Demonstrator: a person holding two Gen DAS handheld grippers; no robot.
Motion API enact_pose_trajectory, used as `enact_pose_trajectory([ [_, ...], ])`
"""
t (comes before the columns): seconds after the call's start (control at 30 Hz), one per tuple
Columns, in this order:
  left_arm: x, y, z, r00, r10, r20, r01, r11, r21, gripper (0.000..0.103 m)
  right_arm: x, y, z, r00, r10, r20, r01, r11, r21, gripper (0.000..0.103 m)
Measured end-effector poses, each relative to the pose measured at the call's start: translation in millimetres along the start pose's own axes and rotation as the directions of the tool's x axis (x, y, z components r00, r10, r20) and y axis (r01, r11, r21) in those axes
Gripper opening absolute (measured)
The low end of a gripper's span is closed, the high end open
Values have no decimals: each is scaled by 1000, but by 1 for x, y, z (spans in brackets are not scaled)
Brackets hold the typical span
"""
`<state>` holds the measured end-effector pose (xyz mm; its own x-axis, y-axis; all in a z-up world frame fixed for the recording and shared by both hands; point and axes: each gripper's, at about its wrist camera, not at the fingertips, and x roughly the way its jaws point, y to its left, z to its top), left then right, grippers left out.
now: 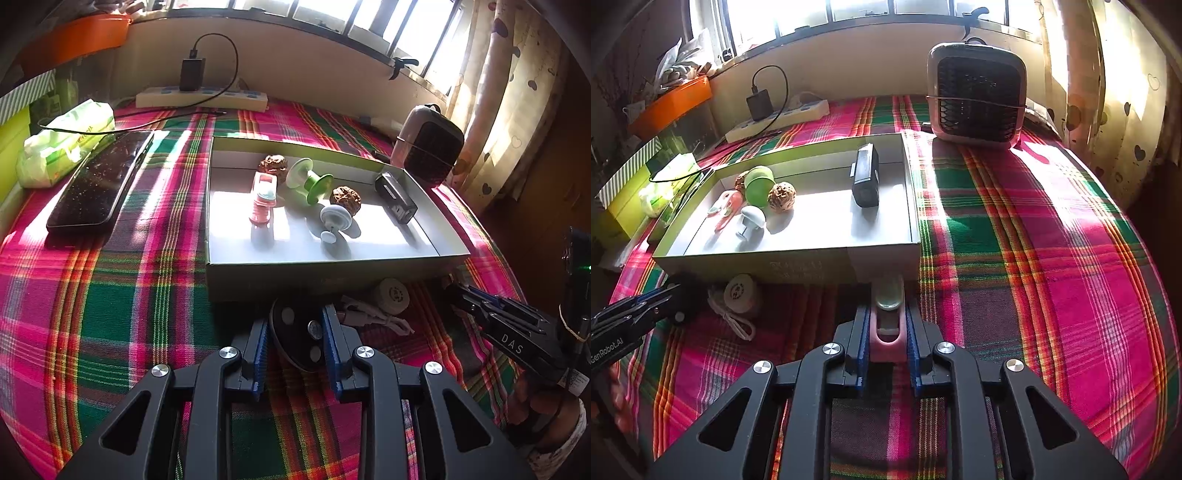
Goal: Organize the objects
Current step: 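Close the left tool on the black disc while the right tool closes on the pink holder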
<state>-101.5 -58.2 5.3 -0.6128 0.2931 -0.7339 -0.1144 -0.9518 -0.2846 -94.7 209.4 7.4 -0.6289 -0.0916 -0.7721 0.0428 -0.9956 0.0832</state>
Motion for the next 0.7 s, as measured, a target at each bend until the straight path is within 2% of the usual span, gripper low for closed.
enact_pose_trajectory([
  [0.7,-2,0,-1,1000,1,5,-1,1000,6,24,-3,0,-2,1000,19,5,-19,1000,-6,18],
])
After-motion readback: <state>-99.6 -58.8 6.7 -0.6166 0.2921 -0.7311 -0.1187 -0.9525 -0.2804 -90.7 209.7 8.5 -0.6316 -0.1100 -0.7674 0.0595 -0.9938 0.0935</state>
